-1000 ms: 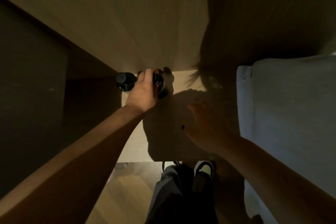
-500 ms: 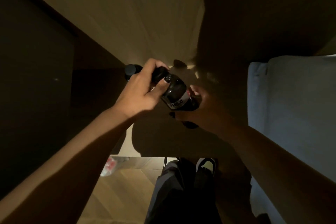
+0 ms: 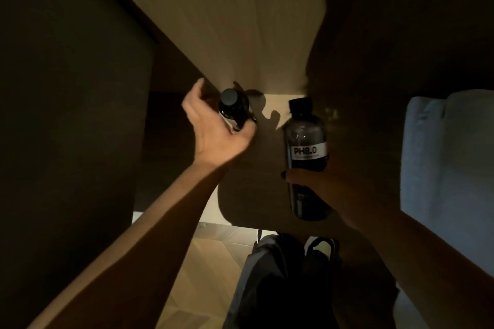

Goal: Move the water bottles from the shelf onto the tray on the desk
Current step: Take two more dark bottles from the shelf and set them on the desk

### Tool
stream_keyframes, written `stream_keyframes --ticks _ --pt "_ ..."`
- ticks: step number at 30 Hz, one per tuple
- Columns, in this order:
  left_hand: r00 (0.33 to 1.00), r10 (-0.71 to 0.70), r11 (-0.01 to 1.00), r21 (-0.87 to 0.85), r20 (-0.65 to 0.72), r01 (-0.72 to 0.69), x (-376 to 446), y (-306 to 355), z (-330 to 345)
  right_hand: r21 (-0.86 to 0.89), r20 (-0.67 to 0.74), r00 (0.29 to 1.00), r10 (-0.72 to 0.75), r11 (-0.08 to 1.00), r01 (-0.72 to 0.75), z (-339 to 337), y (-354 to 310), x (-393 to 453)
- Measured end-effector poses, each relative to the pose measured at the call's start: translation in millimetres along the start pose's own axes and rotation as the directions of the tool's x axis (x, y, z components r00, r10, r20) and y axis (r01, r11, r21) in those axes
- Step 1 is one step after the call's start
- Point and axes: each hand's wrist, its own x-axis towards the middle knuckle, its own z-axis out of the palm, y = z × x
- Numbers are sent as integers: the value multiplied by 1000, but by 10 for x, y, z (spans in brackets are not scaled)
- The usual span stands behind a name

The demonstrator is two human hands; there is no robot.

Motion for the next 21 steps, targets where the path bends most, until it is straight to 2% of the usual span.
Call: stream_keyframes --ticks 2,4,7,9,12,15,17,21 --pt "995 -60 997 60 86 54 71 -84 127 41 -9 999 40 998 -40 -42 15 2" --pt "984 -138 990 -9 112 140 98 -137 275 65 -23 999 46 997 -45 -73 27 -1" --pt "938 -342 932 -106 57 346 80 -217 486 103 -49 995 89 991 -83 -92 84 -14" --pt "907 -420 892 -170 29 419 56 -271 598 126 -73 990 124 985 -114 -87 125 -40" --pt "884 -467 852 -268 3 451 50 -263 694 151 -91 986 141 980 -126 -96 187 -105" --pt "853 -514 824 -325 -89 463 143 -181 706 151 -77 985 155 978 -142 -116 225 -146" --pt "870 -477 860 -273 -125 432 217 -154 652 125 -77 983 164 980 -154 -143 243 -151" --pt "916 -397 905 -197 -65 378 242 -131 532 71 -47 987 151 987 -147 -257 239 -193"
